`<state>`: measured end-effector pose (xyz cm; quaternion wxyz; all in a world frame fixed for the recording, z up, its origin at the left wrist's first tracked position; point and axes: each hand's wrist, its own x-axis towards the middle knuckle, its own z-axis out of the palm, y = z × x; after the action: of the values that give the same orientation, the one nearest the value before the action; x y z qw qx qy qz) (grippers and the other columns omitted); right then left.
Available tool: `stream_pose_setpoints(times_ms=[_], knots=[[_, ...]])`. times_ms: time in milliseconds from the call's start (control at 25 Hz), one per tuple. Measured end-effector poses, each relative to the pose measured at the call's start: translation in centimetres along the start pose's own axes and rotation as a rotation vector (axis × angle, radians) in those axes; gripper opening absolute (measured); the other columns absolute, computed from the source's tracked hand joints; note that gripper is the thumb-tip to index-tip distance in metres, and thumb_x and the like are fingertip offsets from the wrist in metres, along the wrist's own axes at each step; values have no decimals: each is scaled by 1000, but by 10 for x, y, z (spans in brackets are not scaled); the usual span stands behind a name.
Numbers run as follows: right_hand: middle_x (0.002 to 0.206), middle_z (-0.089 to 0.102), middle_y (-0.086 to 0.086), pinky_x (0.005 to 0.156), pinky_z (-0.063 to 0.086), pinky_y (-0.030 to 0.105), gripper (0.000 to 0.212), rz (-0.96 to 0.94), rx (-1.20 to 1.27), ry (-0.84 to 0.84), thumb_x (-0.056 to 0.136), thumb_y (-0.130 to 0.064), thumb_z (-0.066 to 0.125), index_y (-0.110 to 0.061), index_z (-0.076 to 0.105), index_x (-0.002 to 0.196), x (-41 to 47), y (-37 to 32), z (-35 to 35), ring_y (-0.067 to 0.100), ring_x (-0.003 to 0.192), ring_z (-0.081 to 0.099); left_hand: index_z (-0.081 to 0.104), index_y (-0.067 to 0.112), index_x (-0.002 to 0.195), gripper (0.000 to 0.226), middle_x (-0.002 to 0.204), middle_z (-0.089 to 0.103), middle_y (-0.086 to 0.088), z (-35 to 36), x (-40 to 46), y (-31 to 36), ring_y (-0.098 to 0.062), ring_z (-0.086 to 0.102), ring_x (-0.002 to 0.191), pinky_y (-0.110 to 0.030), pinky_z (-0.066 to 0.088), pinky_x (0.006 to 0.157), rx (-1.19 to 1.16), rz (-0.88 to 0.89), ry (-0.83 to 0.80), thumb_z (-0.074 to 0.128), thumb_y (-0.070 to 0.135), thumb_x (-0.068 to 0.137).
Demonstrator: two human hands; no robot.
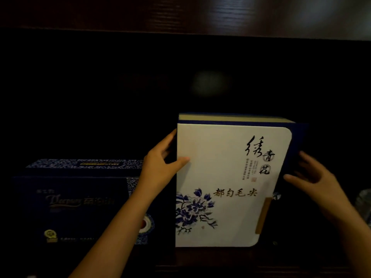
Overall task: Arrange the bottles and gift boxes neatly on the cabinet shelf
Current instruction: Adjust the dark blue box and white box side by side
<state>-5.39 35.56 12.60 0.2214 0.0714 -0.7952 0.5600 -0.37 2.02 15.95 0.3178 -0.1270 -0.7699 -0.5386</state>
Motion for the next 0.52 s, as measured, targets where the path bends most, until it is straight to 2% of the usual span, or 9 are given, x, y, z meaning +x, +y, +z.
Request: stream_pose_setpoints(times_ms=[80, 160, 280, 400, 520], knots=[[149, 30, 8, 99, 37, 47, 93, 120, 27, -66, 61, -22, 75, -30, 26, 139, 1, 23, 10, 28, 130, 37, 29, 40, 130, 74, 114, 41, 35, 4, -2, 1, 10, 44, 108, 8, 34, 77, 4, 3, 50, 69, 6, 78], [149, 29, 11, 101, 37, 51, 90, 155, 79, -55, 65, -14, 75, -21, 25, 140, -2, 39, 19, 34, 131, 35, 32, 34, 134, 71, 117, 40, 34, 7, -2, 1, 5, 43, 113, 8, 34, 79, 20, 2, 76, 67, 5, 79], [145, 37, 10, 95, 39, 46, 83, 97, 98, -27, 67, -14, 74, -20, 31, 138, -2, 48, 24, 33, 128, 38, 35, 26, 137, 70, 127, 41, 20, 7, 0, 2, -4, 42, 119, 5, 34, 85, 65, 1, 83, 68, 5, 79], [143, 39, 8, 96, 38, 47, 83, 70, 87, -41, 66, -20, 75, -21, 33, 137, 0, 55, 26, 33, 128, 38, 37, 24, 138, 70, 130, 41, 14, 4, 2, 1, -6, 41, 121, -10, 34, 97, 98, -17, 69, 70, 8, 78], [142, 41, 7, 97, 38, 48, 80, 50, 80, -46, 67, -19, 74, -20, 34, 137, 3, 53, 28, 32, 128, 38, 37, 24, 138, 71, 131, 42, 12, 1, 4, -1, -7, 41, 122, -22, 34, 103, 111, -32, 58, 71, 10, 78]])
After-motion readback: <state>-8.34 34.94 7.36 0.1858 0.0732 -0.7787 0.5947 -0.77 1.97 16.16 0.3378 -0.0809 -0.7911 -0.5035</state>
